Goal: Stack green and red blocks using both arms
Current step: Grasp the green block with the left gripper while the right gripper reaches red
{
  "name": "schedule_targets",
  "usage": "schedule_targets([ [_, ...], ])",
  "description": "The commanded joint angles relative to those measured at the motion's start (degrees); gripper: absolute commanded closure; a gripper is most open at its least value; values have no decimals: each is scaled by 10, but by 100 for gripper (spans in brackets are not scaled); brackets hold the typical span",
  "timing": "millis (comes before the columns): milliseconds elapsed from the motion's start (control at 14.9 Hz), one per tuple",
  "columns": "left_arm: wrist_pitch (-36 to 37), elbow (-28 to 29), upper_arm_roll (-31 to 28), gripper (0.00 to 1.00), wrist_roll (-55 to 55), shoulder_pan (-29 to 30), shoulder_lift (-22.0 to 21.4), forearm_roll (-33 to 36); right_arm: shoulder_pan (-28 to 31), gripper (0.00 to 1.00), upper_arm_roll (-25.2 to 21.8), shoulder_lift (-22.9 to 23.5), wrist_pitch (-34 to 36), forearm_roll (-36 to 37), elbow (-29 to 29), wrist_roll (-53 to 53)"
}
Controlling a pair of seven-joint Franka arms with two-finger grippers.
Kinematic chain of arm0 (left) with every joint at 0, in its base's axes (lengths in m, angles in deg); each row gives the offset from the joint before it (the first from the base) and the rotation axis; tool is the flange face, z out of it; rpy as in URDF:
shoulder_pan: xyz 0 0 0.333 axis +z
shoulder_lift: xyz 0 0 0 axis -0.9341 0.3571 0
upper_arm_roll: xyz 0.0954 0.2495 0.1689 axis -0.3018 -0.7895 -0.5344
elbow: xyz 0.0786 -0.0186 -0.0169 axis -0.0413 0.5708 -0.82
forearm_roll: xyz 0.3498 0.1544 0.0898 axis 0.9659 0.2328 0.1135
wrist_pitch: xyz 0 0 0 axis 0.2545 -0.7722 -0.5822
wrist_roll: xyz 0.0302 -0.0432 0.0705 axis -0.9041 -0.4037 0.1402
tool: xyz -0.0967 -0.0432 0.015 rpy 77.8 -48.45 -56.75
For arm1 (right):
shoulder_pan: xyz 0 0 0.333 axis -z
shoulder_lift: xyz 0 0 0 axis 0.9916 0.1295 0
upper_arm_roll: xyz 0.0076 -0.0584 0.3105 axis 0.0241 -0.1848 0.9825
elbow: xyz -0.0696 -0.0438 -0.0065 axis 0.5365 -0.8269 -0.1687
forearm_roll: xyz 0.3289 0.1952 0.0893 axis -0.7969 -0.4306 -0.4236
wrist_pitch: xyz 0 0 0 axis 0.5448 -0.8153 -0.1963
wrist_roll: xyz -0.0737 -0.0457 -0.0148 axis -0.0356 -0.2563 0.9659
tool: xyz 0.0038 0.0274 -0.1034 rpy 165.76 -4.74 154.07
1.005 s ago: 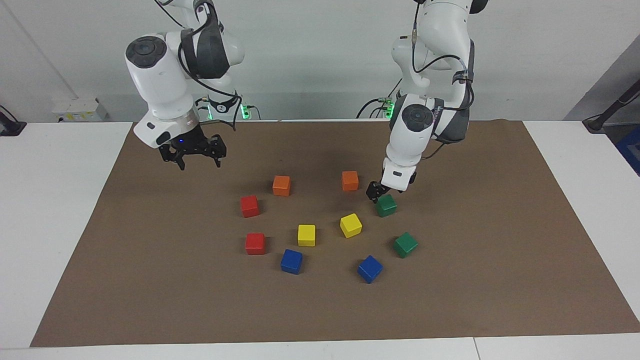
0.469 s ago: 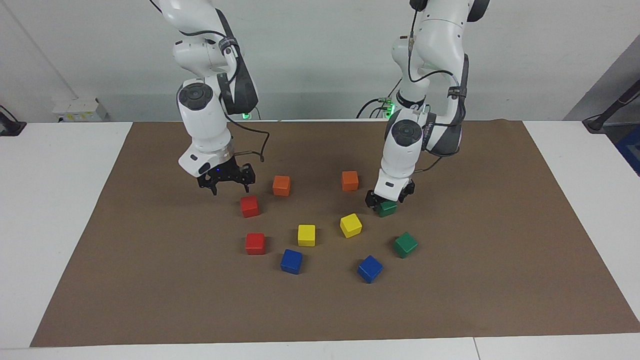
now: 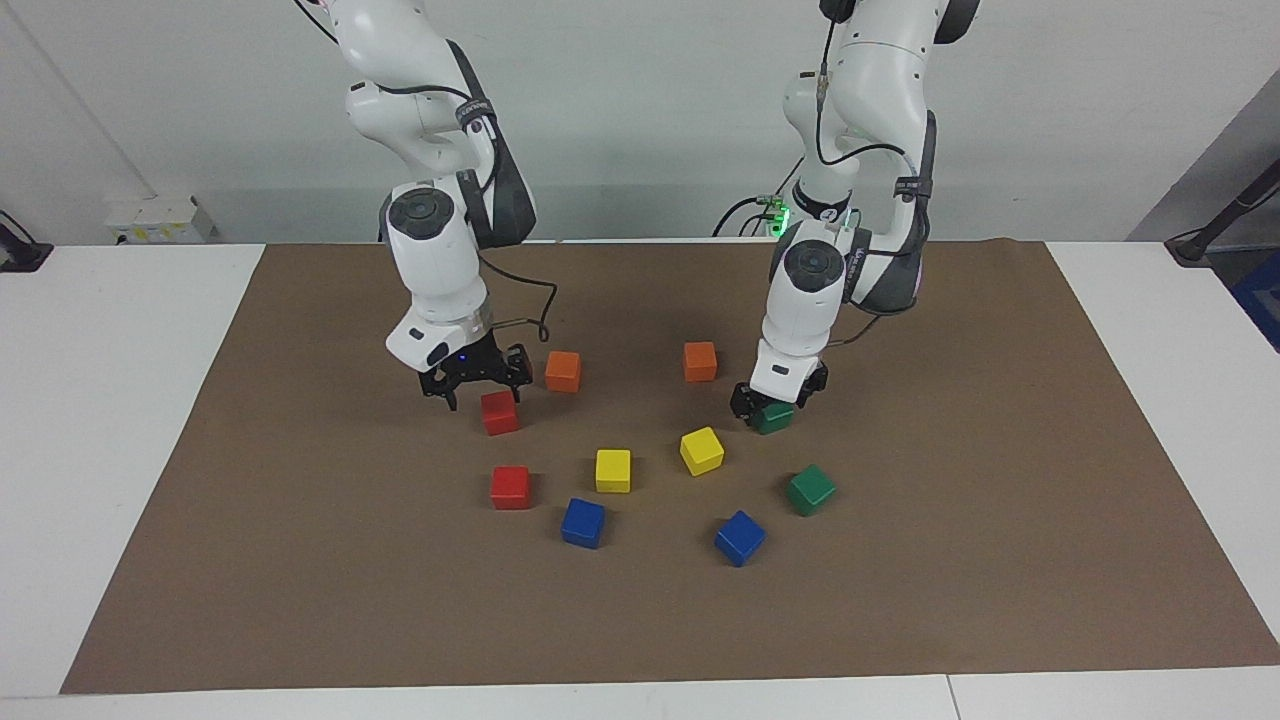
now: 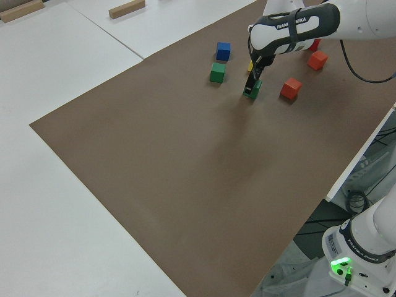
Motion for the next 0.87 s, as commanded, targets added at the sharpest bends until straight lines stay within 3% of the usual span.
schedule_targets([
  [0, -20, 19, -4, 0, -13, -3, -6, 11, -1, 0, -1, 9, -13, -5, 4, 8],
  [134, -20, 20, -5, 11, -14, -4, -6, 11, -1, 0, -1, 10, -12, -5, 7, 30],
  [201, -20, 23, -5, 22, -14, -4, -6, 11, -1, 0, -1, 11, -12, -5, 12, 39],
  [469, 2, 14, -5, 100, -11, -3, -8, 12, -11, 0, -1, 7, -12, -5, 32, 40],
  [603, 50, -10, -4, 100, 4, 16, -16, 12, -16, 0, -1, 11, -13, -5, 43, 38],
  [804, 114, -34, -4, 100, 115, 72, -39, 11, -16, 0, -1, 13, -14, -5, 53, 38],
])
